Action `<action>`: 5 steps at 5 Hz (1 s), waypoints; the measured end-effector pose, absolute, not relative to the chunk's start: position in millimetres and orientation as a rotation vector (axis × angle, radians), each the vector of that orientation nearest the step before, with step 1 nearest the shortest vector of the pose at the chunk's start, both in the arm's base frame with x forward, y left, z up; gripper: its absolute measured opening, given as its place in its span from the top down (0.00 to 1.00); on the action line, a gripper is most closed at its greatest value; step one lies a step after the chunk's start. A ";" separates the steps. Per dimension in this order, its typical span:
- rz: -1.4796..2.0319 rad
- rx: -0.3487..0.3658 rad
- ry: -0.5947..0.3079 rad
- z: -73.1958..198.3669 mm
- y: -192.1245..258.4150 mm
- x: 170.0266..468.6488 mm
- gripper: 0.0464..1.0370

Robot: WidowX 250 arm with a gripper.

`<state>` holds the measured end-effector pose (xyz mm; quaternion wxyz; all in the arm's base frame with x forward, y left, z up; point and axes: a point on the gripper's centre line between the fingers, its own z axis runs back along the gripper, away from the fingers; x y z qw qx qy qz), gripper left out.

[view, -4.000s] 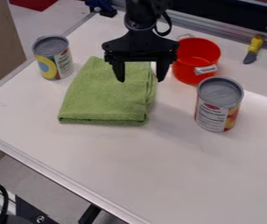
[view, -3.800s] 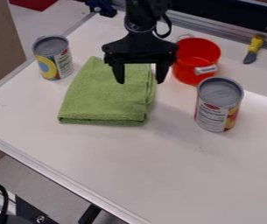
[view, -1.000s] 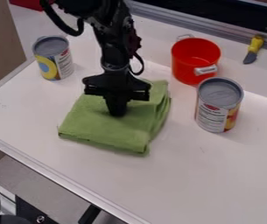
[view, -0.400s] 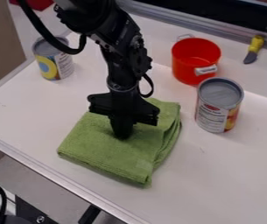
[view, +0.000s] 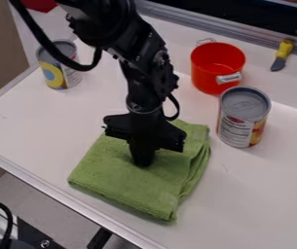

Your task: Move the green rag to the bottom right of the table

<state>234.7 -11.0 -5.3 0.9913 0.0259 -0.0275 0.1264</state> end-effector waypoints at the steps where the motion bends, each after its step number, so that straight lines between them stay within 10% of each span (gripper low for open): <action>1: 0.237 0.038 -0.054 -5.3 -26.3 229.8 0.99; 5: 0.230 0.021 -0.057 -4.3 -59.7 227.9 0.99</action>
